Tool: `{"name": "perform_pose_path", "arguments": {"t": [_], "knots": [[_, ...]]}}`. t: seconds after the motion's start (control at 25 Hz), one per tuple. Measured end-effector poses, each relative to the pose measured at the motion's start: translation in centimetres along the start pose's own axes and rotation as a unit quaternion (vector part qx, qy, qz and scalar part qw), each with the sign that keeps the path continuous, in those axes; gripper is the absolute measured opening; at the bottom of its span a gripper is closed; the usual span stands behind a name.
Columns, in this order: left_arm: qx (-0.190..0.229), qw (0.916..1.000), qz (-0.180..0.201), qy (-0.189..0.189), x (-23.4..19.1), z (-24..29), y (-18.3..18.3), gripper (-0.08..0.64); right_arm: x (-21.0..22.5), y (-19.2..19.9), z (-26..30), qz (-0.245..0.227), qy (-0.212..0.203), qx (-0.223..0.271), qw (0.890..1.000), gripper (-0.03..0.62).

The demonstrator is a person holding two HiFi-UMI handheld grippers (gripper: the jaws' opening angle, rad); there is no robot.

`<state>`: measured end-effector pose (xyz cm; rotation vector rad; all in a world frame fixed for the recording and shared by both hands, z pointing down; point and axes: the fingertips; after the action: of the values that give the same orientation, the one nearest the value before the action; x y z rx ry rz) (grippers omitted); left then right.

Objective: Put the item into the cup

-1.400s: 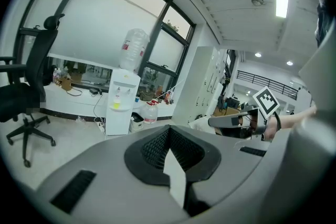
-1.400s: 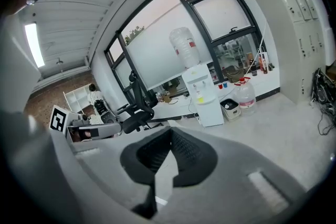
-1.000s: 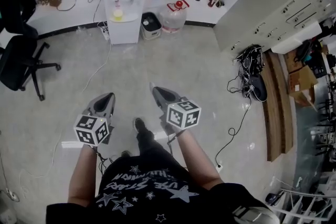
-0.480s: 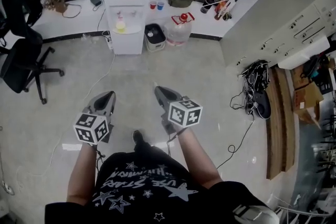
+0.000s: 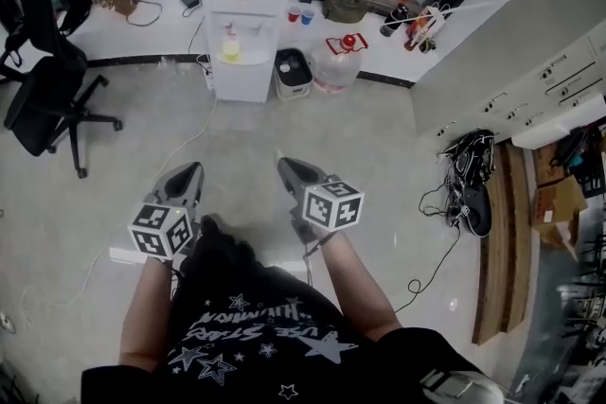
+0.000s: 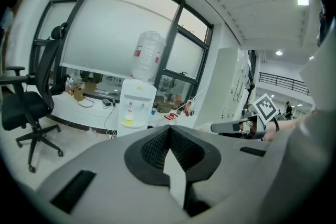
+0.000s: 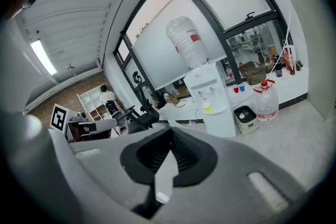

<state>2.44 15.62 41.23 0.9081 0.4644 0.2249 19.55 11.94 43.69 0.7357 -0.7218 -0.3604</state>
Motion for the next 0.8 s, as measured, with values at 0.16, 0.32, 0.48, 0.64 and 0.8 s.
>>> {"name": "perform_pose_path", "arguments": {"t": [0.16,0.32,0.48,0.64,0.8], "knots": [[0.000,0.9999,-0.010,-0.006,-2.2,1.7,-0.4,0.003,0.9,0.0,1.8,0.003,0.005,-0.015,1.000,0.002],[-0.008,0.9998,-0.016,0.001,-4.0,3.9,-1.3,0.003,2.2,-0.9,3.6,0.007,0.013,-0.028,1.000,0.002],[-0.018,0.9996,-0.014,0.018,-5.6,6.2,-3.0,0.003,3.3,-2.9,5.9,0.010,0.020,-0.036,0.999,0.002],[-0.031,0.9989,-0.024,0.028,-7.9,8.5,-3.4,0.003,4.4,-4.2,9.0,0.011,0.026,-0.046,0.999,0.002],[-0.044,0.9979,-0.032,0.035,-11.2,10.9,-4.7,0.003,5.5,-6.1,12.3,0.015,0.032,-0.059,0.998,0.002]]}}
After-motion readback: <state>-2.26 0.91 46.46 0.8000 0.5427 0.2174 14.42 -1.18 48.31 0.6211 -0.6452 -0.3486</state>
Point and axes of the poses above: the fingertips, and each gripper's own axes: z forward along the fingers, x to its right, y out of its underside, and after that the axes turned 11 degrees about -x, right-handed
